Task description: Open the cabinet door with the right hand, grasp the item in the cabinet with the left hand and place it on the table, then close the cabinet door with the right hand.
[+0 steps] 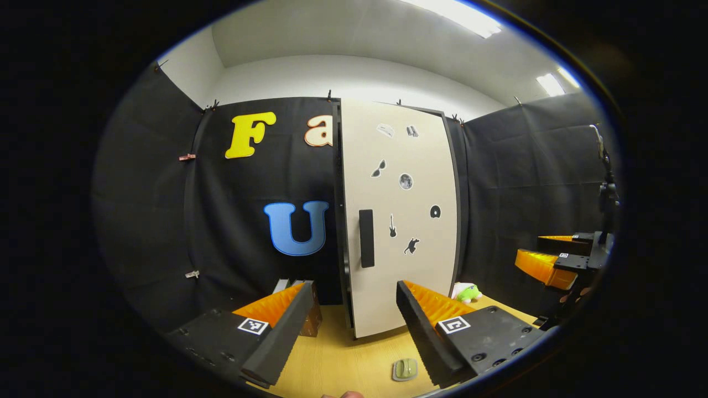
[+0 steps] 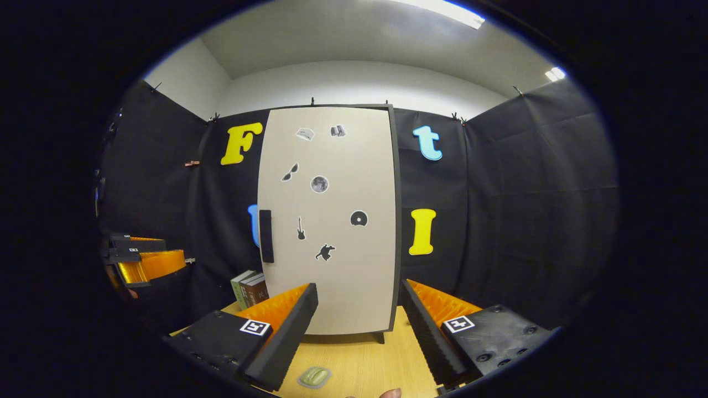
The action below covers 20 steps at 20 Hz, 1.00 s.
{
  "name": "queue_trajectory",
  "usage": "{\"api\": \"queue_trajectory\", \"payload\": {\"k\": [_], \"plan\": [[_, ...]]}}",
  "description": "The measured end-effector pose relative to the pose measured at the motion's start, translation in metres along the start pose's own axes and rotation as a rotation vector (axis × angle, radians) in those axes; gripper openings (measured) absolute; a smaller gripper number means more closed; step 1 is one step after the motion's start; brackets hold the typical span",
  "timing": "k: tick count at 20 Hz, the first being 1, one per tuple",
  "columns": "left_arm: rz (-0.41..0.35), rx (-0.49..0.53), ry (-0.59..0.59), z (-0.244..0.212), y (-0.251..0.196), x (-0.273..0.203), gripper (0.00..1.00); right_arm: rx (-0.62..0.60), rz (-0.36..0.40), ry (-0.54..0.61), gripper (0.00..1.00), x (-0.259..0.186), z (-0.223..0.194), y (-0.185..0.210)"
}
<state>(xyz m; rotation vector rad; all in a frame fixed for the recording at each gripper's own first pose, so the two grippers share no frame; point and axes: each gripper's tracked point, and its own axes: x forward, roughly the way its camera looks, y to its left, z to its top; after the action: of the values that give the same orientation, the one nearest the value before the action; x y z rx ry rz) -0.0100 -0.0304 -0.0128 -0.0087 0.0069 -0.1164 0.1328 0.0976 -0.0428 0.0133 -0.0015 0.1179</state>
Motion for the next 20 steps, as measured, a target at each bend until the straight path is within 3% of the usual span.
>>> {"api": "queue_trajectory", "payload": {"k": [20], "plan": [[-0.011,0.011,0.006,-0.0021,-0.007,0.0032,0.95,-0.002,-0.003,-0.002,0.97,-0.0008,-0.0011,-0.0027]]}}
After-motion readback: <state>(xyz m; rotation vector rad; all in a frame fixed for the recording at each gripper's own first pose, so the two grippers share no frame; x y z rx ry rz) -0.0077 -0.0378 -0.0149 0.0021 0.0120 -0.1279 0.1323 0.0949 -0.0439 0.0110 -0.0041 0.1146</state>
